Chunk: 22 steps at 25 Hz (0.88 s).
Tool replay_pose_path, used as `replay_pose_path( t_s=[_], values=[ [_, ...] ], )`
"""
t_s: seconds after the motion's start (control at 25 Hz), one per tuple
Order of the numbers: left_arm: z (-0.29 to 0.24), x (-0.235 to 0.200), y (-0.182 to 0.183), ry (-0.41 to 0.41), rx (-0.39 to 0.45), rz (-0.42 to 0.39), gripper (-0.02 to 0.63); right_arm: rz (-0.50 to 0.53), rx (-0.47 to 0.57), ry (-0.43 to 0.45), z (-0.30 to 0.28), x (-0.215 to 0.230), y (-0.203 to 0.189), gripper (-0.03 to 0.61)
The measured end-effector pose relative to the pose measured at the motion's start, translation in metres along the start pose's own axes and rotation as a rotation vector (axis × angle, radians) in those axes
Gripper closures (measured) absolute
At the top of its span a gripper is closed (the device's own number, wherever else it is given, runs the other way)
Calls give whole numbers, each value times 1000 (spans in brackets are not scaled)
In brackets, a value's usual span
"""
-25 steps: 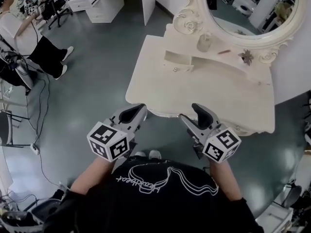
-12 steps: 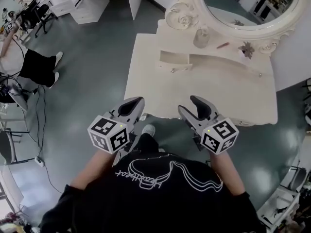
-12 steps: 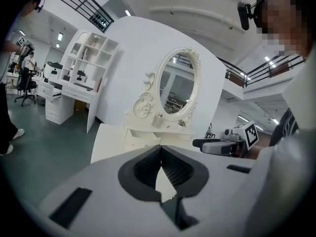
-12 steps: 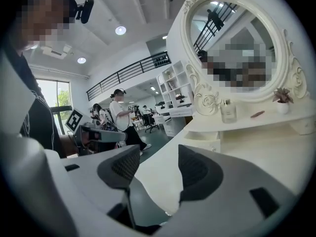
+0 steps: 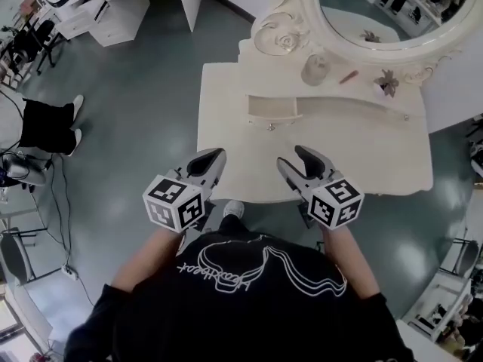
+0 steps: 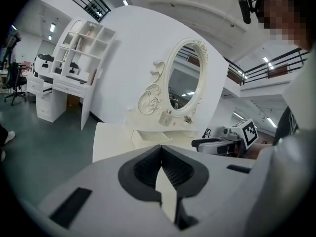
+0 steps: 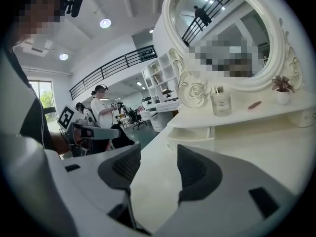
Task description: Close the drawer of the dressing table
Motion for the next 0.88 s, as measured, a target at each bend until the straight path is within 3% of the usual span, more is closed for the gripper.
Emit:
replay_pose_path(
  t_s=[0.48,0.88],
  values=[
    [-34,-64,-9,-17,-58,-5,611,47,-76,-121,-60,17,-29,369],
    [-55,-89,-12,-37,-86,-4,611,59,-105,-237,-89,36,-48,399]
  ],
)
Point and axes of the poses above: the fingertips, and each gripper's own axes: z backward along the fingers, x to its right, y out of its top, the point moved 9 cm from there along z, backward along the fingers, and after that the axes turned 12 degrees about x, right-handed, at the moved point
